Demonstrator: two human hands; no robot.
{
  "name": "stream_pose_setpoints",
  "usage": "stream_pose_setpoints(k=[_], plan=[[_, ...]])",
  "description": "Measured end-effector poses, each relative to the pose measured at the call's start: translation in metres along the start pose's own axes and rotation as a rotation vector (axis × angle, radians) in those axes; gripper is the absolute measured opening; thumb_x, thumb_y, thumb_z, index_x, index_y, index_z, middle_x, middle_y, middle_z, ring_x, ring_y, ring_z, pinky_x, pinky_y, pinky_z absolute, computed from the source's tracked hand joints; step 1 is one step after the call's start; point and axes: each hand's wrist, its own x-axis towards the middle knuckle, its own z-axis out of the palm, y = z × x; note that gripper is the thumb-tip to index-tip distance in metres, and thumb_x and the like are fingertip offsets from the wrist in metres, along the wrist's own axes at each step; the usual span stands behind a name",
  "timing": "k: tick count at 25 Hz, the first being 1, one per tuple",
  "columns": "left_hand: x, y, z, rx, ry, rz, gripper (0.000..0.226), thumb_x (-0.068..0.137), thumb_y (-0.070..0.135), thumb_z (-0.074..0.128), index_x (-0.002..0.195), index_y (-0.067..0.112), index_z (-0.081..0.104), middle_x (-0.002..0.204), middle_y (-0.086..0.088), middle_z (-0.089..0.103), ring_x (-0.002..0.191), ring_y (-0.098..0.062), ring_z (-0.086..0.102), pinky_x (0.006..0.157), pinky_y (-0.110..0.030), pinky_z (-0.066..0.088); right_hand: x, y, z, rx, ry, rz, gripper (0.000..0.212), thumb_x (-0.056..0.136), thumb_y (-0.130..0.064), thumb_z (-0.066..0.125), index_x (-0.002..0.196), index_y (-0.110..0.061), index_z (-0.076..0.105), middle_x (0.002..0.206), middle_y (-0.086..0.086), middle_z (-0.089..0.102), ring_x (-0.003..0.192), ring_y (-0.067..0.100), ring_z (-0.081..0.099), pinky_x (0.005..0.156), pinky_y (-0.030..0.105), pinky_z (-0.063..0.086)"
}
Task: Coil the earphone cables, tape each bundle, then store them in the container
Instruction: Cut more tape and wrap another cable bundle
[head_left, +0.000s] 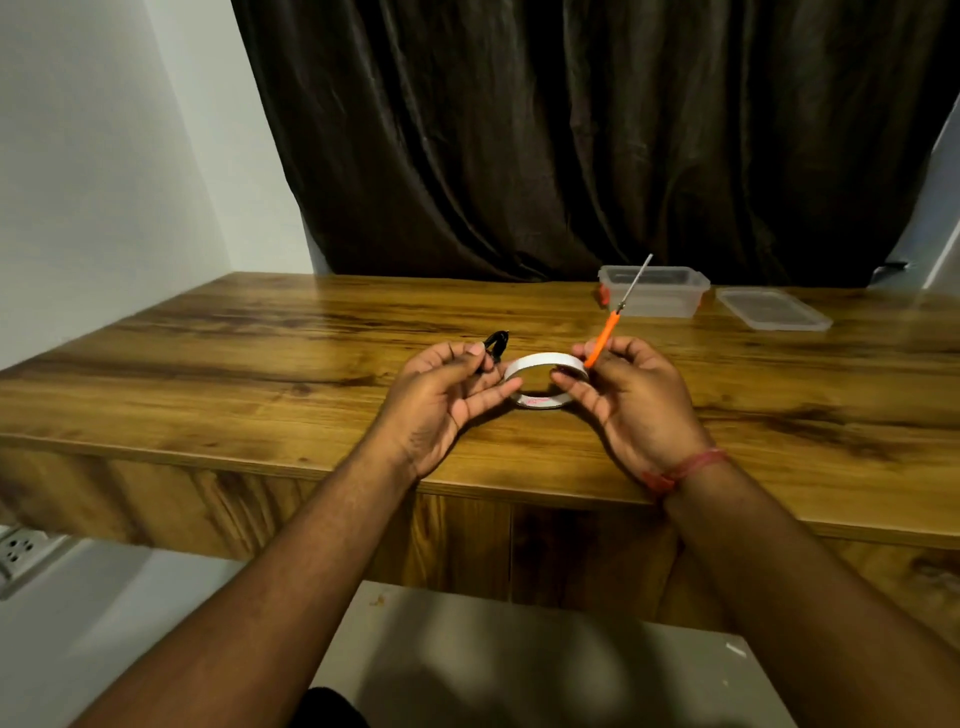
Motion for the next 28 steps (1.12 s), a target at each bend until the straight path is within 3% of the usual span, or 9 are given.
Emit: stream_pose_setpoints(k=[7,12,17,19,21,24,26,28], plan=[[-0.003,0.003,-0.001,-0.024,-0.065,-0.045,0.007,0.084,0.006,0.059,0.085,0.0,0.062,0.082,-0.013,0.065,0.096,-0.034,0.07,0.084,-0.045,0.058,0.005,0.005,-0.009,-0.064,-0.061,-0.046,0.007,0.098,-0.002,0.051,0.097,-0.004,0.058,0.105,0.013,0.064,0.091,0.019,0.069,0.089,0.036,0.059],[0.0,0.003,-0.004,-0.08,-0.057,-0.032,0.006,0.084,0.005,0.059,0.084,0.0,0.063,0.082,-0.014,0.064,0.095,-0.034,0.07,0.084,-0.044,0.058,0.006,0.009,-0.011,-0.085,-0.086,-0.028,0.006,0.096,-0.005,0.054,0.099,-0.003,0.059,0.114,0.018,0.062,0.103,0.028,0.067,0.082,0.034,0.06],[0.003,0.001,-0.007,-0.125,0.0,-0.029,0.007,0.086,0.004,0.059,0.089,-0.002,0.059,0.087,-0.016,0.061,0.124,-0.048,0.051,0.084,-0.044,0.058,0.007,0.008,-0.013,-0.267,0.028,-0.37,0.009,0.095,-0.008,0.06,0.1,-0.014,0.065,0.098,-0.001,0.071,0.09,0.007,0.068,0.077,0.027,0.057],[0.005,0.0,-0.009,-0.136,0.005,-0.022,0.008,0.085,0.004,0.06,0.09,-0.001,0.059,0.087,-0.016,0.061,0.127,-0.048,0.048,0.083,-0.042,0.058,0.001,0.007,-0.014,-0.266,-0.098,-0.364,0.009,0.095,-0.014,0.061,0.1,-0.01,0.067,0.095,0.006,0.071,0.082,0.013,0.068,0.074,0.036,0.056],[0.006,-0.001,-0.008,-0.14,0.01,-0.003,0.007,0.083,0.005,0.062,0.088,0.0,0.06,0.086,-0.015,0.06,0.118,-0.044,0.052,0.08,-0.04,0.059,-0.008,0.011,-0.011,-0.232,-0.374,-0.195,0.021,0.091,-0.028,0.064,0.095,-0.009,0.07,0.09,0.016,0.07,0.074,0.023,0.065,0.069,0.043,0.052],[0.005,0.001,-0.007,-0.133,0.028,0.024,0.005,0.083,0.006,0.061,0.085,0.001,0.061,0.083,-0.013,0.061,0.094,-0.029,0.064,0.074,-0.036,0.059,-0.015,0.016,-0.005,-0.349,-0.695,0.008,0.049,0.08,-0.047,0.074,0.095,0.0,0.069,0.091,0.019,0.069,0.078,0.03,0.065,0.07,0.036,0.056],[0.005,0.002,-0.007,-0.129,0.036,0.036,0.004,0.085,0.006,0.059,0.085,0.002,0.061,0.082,-0.013,0.063,0.086,-0.026,0.07,0.073,-0.035,0.059,-0.014,0.012,-0.004,-0.34,-0.783,0.11,0.052,0.077,-0.048,0.076,0.093,0.001,0.068,0.093,0.019,0.069,0.08,0.027,0.068,0.073,0.031,0.058],[0.005,0.002,-0.008,-0.124,0.041,0.048,0.005,0.087,0.006,0.059,0.086,0.002,0.061,0.081,-0.012,0.064,0.09,-0.028,0.071,0.074,-0.036,0.059,-0.013,0.007,-0.005,-0.32,-0.841,0.196,0.05,0.078,-0.046,0.076,0.094,0.001,0.069,0.095,0.02,0.069,0.082,0.027,0.068,0.075,0.031,0.058]])
